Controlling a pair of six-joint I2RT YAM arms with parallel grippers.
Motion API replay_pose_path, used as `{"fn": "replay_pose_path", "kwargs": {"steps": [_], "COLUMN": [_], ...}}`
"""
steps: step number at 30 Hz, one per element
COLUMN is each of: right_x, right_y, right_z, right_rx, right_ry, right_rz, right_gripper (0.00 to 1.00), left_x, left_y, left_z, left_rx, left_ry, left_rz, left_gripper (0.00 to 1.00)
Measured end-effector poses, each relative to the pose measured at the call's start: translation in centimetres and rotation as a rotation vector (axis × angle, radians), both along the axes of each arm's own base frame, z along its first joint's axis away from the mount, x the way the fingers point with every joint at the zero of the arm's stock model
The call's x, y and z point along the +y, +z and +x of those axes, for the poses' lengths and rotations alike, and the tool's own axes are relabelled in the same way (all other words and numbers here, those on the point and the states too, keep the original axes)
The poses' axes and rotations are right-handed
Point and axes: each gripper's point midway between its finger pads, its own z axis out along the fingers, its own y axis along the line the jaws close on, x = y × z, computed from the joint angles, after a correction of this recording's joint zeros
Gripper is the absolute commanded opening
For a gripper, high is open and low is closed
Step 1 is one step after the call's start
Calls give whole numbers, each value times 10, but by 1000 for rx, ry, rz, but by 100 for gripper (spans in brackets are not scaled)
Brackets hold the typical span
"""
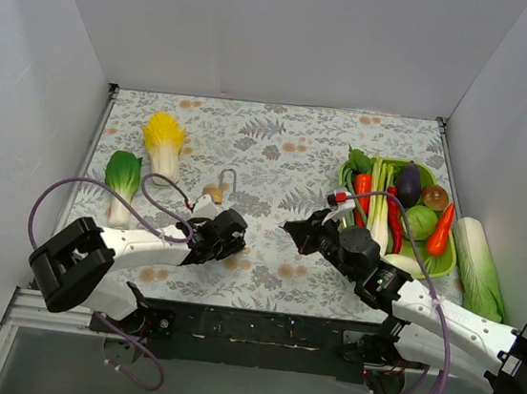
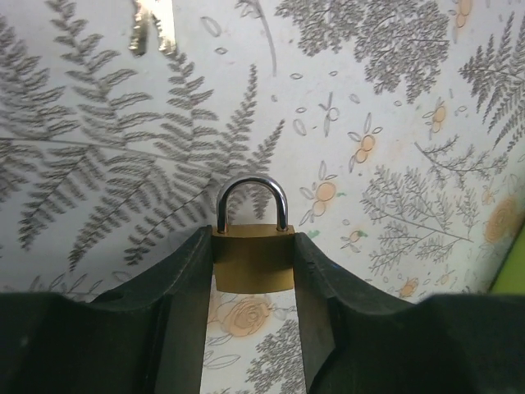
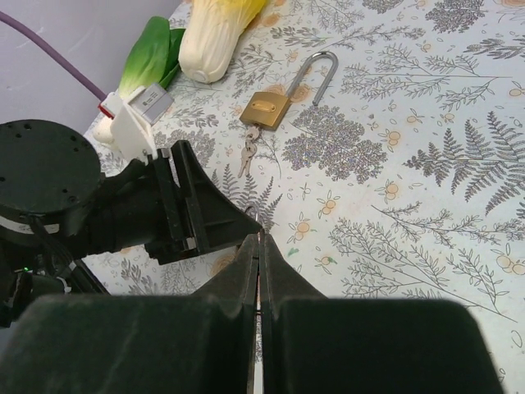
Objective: Unlock with the key
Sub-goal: Place the lock at the center of the board, then adjust the key.
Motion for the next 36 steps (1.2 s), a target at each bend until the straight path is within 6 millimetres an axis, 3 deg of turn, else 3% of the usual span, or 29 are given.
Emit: {"fn": "replay_pose_path", "kwargs": {"steps": [1, 2, 4, 5, 8, 12, 17, 20, 23, 27, 31, 36], "right_x": [-1, -1, -2, -2, -3, -2, -3, 1, 8, 19, 31, 36], "right_y": [0, 0, -4, -5, -4, 4, 16, 27, 41, 56, 68, 75], "right_z": [0, 0, -1, -1, -2, -1, 1, 1, -3, -16, -32, -45], "right_rx": [0, 1, 11, 14, 19, 14, 14, 26, 35, 50, 79, 103], "right_ry": [-2, -2, -2, -1, 3, 13, 67, 134, 219, 342, 470, 551], "right_rz": [-3, -5, -20, -26, -38, -27, 31, 81, 143, 218, 284, 321], "right_gripper": [1, 1, 1, 1, 1, 1, 1, 1, 1, 1, 1, 1], "left_x": [-3, -7, -14, -21, -34, -30, -18, -17, -19, -35, -59, -82], "left_y": [-1, -1, -1, 7, 27, 41, 98, 135, 160, 193, 210, 213], "left_z": [2, 5, 11, 16, 28, 31, 27, 9, -15, -39, -57, -72], "left_rx": [6, 8, 13, -3, -40, -70, -262, -453, -605, -720, -743, -715], "left_ry": [-1, 0, -4, 0, 2, 19, -42, -175, -316, -492, -668, -826], "left_rz": [8, 10, 14, -13, -53, -54, -153, -289, -414, -518, -578, -617], "left_gripper": [29, 67, 93, 98, 98, 98, 97, 95, 88, 81, 72, 61]}}
